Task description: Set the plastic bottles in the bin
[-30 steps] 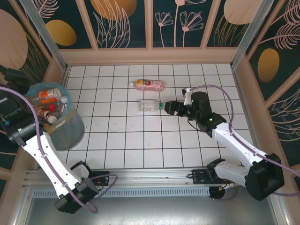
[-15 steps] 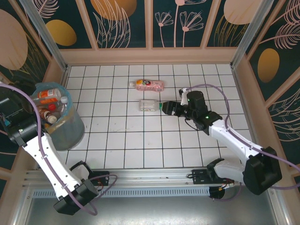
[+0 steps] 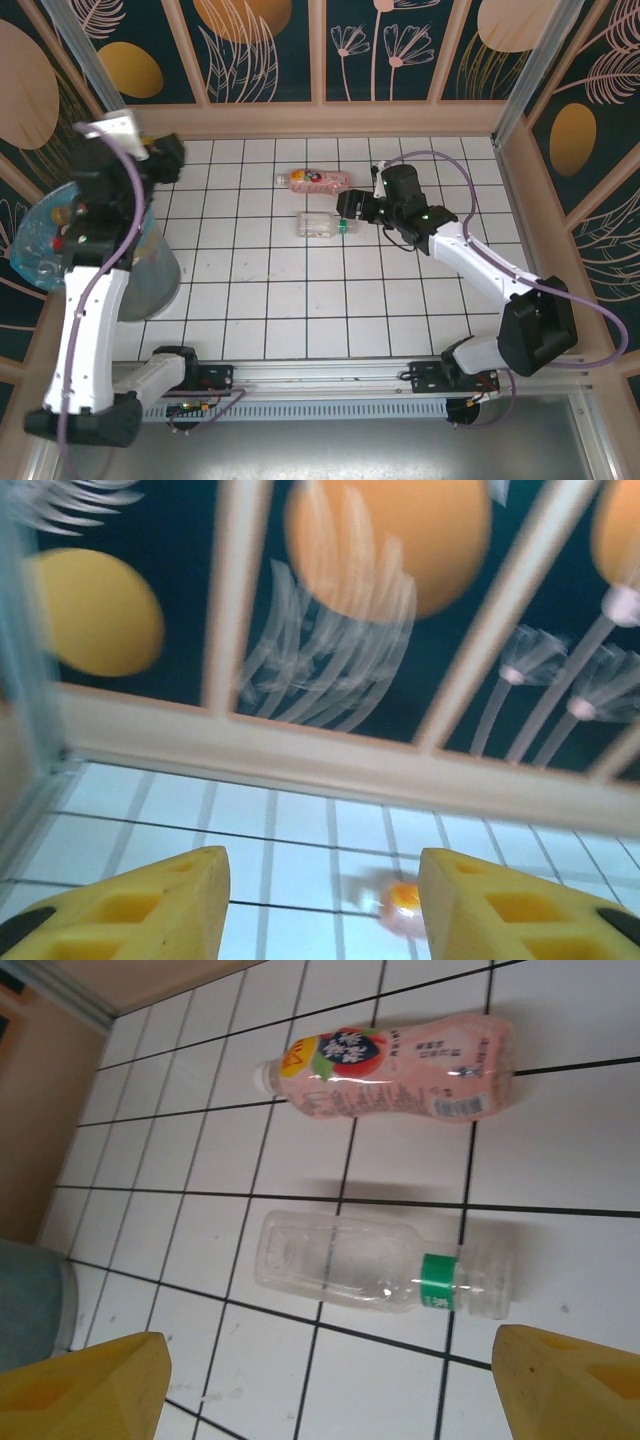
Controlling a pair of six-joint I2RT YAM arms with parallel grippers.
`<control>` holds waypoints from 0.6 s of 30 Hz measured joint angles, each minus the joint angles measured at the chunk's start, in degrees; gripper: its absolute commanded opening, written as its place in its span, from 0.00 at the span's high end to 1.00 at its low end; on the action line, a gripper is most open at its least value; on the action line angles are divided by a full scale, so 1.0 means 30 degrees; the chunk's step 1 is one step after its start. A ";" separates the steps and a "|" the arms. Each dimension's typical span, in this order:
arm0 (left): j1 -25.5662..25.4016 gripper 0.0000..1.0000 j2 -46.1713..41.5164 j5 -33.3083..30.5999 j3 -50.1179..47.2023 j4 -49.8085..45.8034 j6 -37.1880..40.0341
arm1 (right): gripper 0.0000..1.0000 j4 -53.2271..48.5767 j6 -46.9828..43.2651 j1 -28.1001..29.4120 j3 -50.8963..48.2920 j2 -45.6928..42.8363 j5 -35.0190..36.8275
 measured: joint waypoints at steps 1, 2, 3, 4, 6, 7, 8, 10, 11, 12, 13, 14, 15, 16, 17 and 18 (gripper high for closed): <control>-0.1596 0.41 0.0656 -0.0831 0.0306 0.0007 0.0488 | 0.17 -0.0335 -0.0124 -0.0015 0.0204 0.0109 0.0219; -0.2827 0.41 0.1282 -0.1479 0.0517 0.0015 0.0889 | 0.17 -0.0583 -0.0233 -0.0044 0.0342 0.0175 0.0364; -0.4095 0.40 0.2062 -0.2033 0.0714 0.0029 0.1311 | 0.17 -0.0903 -0.0335 -0.0117 0.0474 0.0248 0.0466; -0.5042 0.39 0.2798 -0.2346 0.0787 0.0095 0.1698 | 0.17 -0.1144 -0.0364 -0.0233 0.0539 0.0270 0.0532; -0.6266 0.37 0.4167 -0.2477 0.0794 0.0219 0.2528 | 0.17 -0.1661 -0.0481 -0.0546 0.0561 0.0270 0.0597; -0.6732 0.36 0.4845 -0.2477 0.0794 0.0299 0.3002 | 0.17 -0.1916 -0.0539 -0.0750 0.0561 0.0262 0.0619; -0.7096 0.35 0.5428 -0.2477 0.0794 0.0372 0.3468 | 0.18 -0.2098 -0.0634 -0.0933 0.0539 0.0248 0.0656; -0.7927 0.34 0.6885 -0.2776 0.1100 0.0204 0.4583 | 0.18 -0.2404 -0.0838 -0.1435 0.0306 -0.0022 0.0772; -0.8291 0.33 0.7621 -0.2943 0.1443 0.0029 0.5042 | 0.18 -0.2565 -0.0882 -0.1676 0.0146 -0.0270 0.0809; -0.8677 0.33 0.8459 -0.3118 0.1953 -0.0204 0.5472 | 0.18 -0.2805 -0.0918 -0.2040 -0.0095 -0.0656 0.0831; -0.8976 0.33 0.9216 -0.3198 0.2441 -0.0357 0.5792 | 0.18 -0.2994 -0.0962 -0.2361 -0.0299 -0.0998 0.0845; -0.9289 0.33 1.0003 -0.3184 0.2943 -0.0525 0.6113 | 0.18 -0.3184 -0.0991 -0.2827 -0.0568 -0.1443 0.0801; -0.9602 0.33 1.0761 -0.3169 0.3366 -0.0568 0.6448 | 0.18 -0.3351 -0.0991 -0.3322 -0.0845 -0.1894 0.0758; -0.9857 0.33 1.1271 -0.3111 0.3570 -0.0568 0.6674 | 0.19 -0.3475 -0.0998 -0.3716 -0.1078 -0.2222 0.0729; -1.0127 0.33 1.1810 -0.2987 0.3716 -0.0583 0.6936 | 0.20 -0.3628 -0.1042 -0.4197 -0.1377 -0.2601 0.0634; -1.0367 0.33 1.2305 -0.2827 0.3883 -0.0597 0.7162 | 0.21 -0.3767 -0.1137 -0.4626 -0.1698 -0.2929 0.0525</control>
